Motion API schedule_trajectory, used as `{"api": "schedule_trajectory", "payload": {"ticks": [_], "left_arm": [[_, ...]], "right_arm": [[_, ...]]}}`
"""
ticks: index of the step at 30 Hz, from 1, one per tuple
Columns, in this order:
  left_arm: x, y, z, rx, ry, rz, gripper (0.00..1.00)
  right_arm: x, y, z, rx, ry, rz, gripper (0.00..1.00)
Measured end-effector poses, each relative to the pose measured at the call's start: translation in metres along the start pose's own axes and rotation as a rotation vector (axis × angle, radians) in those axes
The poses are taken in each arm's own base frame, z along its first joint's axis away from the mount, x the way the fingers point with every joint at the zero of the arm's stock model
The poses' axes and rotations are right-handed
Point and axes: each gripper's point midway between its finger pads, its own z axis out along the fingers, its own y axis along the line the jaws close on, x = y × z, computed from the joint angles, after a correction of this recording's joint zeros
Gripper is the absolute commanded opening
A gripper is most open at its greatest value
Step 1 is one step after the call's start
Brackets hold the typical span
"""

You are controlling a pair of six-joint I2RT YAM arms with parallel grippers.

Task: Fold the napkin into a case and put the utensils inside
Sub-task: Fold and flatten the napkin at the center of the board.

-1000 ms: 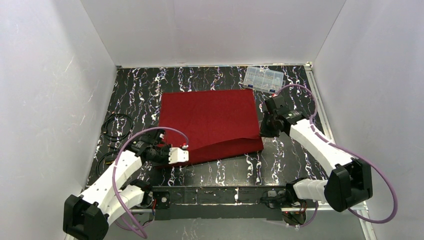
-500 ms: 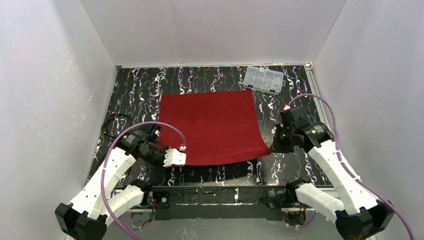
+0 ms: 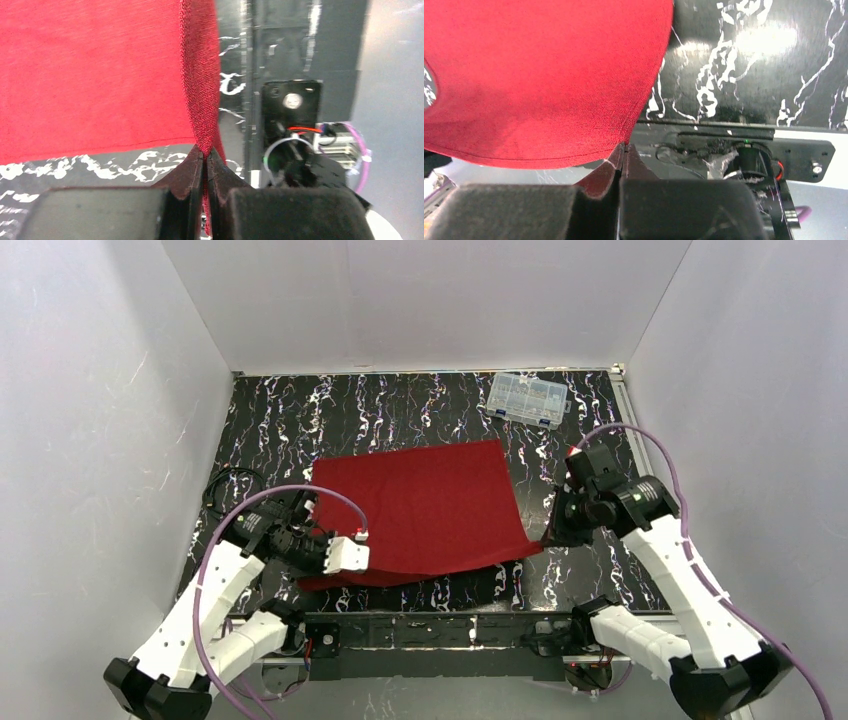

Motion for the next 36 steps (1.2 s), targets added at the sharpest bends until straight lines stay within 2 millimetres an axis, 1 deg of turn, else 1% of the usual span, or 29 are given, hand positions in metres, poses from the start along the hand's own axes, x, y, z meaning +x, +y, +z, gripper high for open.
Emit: {"api": "schedule_trajectory", "payload": {"ticks": [2, 5, 10, 15, 17, 22, 27, 30, 32, 36], "left_arm": [[0.004, 0.016, 0.004, -0.07, 0.019, 0.0, 0.0], [0.009, 0.049, 0.005, -0.18, 0.066, -0.001, 0.0], [0.02, 0.108, 0.012, -0.338, 0.156, -0.018, 0.0], [0.03, 0.157, 0.017, -0.461, 0.239, -0.044, 0.0], [0.035, 0.173, 0.019, -0.493, 0.277, -0.055, 0.0], [0.047, 0.205, 0.027, -0.526, 0.37, -0.085, 0.0], [0.049, 0.235, 0.028, -0.574, 0.411, -0.113, 0.0], [0.053, 0.243, 0.029, -0.589, 0.422, -0.128, 0.0], [0.056, 0.245, 0.032, -0.588, 0.429, -0.134, 0.0], [0.059, 0.246, 0.033, -0.589, 0.435, -0.142, 0.0]], "right_arm": [[-0.016, 0.009, 0.0, -0.004, -0.024, -0.003, 0.01], [-0.042, 0.02, 0.008, -0.004, -0.061, -0.008, 0.01], [-0.081, 0.038, 0.035, -0.001, -0.102, -0.012, 0.01], [-0.115, 0.052, 0.06, 0.006, -0.127, -0.014, 0.01], [-0.13, 0.058, 0.07, 0.01, -0.146, -0.019, 0.01], [-0.165, 0.065, 0.096, 0.047, -0.19, -0.032, 0.01], [-0.185, 0.063, 0.125, 0.106, -0.199, -0.045, 0.01], [-0.192, 0.06, 0.141, 0.138, -0.195, -0.051, 0.01], [-0.196, 0.058, 0.148, 0.156, -0.193, -0.053, 0.01], [-0.206, 0.059, 0.154, 0.17, -0.209, -0.058, 0.01]]}}
